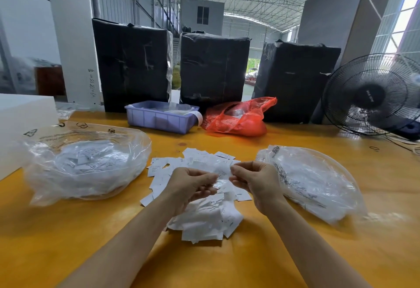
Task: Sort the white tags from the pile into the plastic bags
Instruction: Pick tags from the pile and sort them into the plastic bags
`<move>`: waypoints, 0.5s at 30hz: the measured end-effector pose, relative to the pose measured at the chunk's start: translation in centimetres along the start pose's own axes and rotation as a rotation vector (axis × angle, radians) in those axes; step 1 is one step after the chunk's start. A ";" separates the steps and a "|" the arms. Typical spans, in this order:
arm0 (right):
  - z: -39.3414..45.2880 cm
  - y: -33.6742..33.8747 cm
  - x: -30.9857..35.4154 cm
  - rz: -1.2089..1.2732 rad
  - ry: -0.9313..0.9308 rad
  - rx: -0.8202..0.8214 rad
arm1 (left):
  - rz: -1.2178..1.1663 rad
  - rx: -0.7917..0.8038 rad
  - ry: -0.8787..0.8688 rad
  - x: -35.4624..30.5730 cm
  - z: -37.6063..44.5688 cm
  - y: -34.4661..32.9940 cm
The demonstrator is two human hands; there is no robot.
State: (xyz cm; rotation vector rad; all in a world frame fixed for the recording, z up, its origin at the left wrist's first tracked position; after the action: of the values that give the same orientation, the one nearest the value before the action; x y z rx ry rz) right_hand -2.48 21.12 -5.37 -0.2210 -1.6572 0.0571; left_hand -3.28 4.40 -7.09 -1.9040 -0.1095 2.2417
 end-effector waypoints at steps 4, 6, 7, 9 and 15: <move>0.0 -0.2 0.1 -0.140 0.132 -0.034 | 0.167 -0.003 -0.109 -0.2 -0.2 0.2; -0.1 -0.1 0.4 -0.246 0.225 -0.077 | 0.223 -0.061 -0.189 -0.7 -0.1 0.5; 0.0 0.3 0.7 -0.332 0.300 -0.129 | 0.227 -0.132 -0.242 -1.3 0.1 1.0; 0.1 1.6 1.8 -0.540 0.489 -0.326 | 0.210 -0.367 -0.363 -2.8 0.7 3.1; 1.8 10.2 3.5 -0.970 0.444 -0.836 | 0.467 -1.056 -0.369 -5.9 0.4 12.3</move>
State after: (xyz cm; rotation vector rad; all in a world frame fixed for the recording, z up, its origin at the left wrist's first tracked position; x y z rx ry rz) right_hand -3.38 31.94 -3.87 -0.0248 -1.1128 -1.3322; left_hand -4.04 -8.78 -3.55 -1.9902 -1.2359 3.2275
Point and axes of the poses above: each hand's wrist, its own z-axis towards the middle knuckle, its own y-axis out of the back of the hand, x = y × z, the point moved 2 cm from there along z, towards the middle knuckle, and after that the axes turned 14 degrees about -y, right-handed, at the moved point
